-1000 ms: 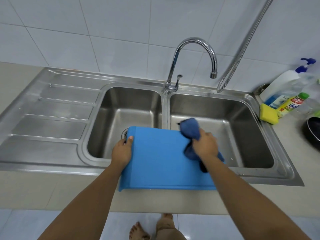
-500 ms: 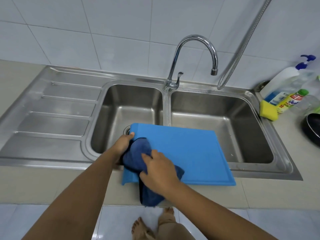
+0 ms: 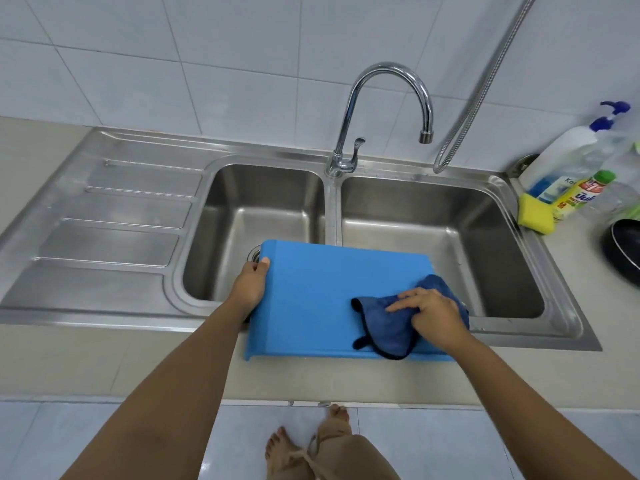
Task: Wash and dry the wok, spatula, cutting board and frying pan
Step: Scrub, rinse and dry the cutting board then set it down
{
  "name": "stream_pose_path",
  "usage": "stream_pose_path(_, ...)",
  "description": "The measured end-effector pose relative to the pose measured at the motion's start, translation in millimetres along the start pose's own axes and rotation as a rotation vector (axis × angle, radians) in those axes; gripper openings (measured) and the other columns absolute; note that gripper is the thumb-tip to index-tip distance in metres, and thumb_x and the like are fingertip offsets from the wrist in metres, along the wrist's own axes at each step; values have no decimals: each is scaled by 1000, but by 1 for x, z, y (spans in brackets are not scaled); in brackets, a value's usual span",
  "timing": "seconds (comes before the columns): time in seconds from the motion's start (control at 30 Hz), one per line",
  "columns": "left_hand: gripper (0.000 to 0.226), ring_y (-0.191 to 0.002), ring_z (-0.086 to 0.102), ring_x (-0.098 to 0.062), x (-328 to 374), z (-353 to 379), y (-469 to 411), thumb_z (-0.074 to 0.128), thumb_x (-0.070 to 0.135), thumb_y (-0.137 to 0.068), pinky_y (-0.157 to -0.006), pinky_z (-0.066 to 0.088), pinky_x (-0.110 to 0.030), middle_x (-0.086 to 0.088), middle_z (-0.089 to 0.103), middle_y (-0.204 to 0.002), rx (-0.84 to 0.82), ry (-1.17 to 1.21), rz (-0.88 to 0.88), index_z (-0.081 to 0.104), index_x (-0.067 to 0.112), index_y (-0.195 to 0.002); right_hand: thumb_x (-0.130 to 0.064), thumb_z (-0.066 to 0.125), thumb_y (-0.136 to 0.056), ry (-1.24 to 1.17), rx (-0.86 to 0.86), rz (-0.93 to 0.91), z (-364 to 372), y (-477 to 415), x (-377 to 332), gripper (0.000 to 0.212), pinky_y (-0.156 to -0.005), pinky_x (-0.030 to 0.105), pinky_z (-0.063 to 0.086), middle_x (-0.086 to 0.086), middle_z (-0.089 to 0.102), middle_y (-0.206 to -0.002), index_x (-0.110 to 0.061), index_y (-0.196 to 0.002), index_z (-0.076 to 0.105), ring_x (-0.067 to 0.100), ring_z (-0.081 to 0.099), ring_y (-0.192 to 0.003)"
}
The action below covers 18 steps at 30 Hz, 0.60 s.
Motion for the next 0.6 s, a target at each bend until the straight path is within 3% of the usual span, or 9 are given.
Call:
stream_pose_path(0.1, 48, -100, 59, -29, 1, 1, -1, 31, 57, -99, -93, 47, -48, -7, 58, -111, 19, -24, 15, 47, 16, -119, -9, 45, -82, 127, 1, 129, 11, 8, -31, 52, -102, 45, 32, -12, 58, -126, -52, -107, 62, 20, 44, -123)
stream_pose_path(0.2, 46, -96, 58, -28, 0, 2, -7, 30, 55, -100, -87, 47, -43, -8, 56, -109, 21, -44, 20, 44, 15, -117, -45, 49, -90, 262, -52, 49, 42, 21, -90, 59, -103, 48, 26, 0, 45, -140, -42, -146, 30, 27, 36, -129)
stream_pose_path(0.27, 44, -87, 56, -23, -1, 1, -10, 31, 53, -101, -80, 43, -38, -9, 56, -108, 38, -52, 39, 44, 14, -115, -55, 47, -92, 264, -25, -66, 56, 31, -127, 67, -102, 46, 28, 5, 45, -136, -38, -151, 18, 29, 38, -125)
stream_pose_path(0.4, 47, -84, 56, -22, 1, 0, -9, 35, 54, -100, -76, 42, -36, -10, 59, -107, 72, -61, 65, 49, 12, -115, -56, 46, -93, 154, 124, -174, 53, 30, -124, 57, -93, 40, 39, 1, 57, -120, -38, -145, 36, 27, 50, -111)
stream_pose_path(0.6, 50, -75, 58, -16, 0, 2, 2, 43, 56, -97, -60, 39, -31, -3, 60, -96, 91, -35, 68, 55, 10, -113, -48, 54, -91, 126, 368, 356, -14, 29, 60, 52, -85, 42, 48, 11, 62, -118, -29, -139, 48, 34, 57, -106)
Point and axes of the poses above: each hand's wrist, its own y-axis away from the middle knuckle, its own z-axis out of the palm, x = y × z, the point moved 9 cm from there along -y, towards the middle knuckle
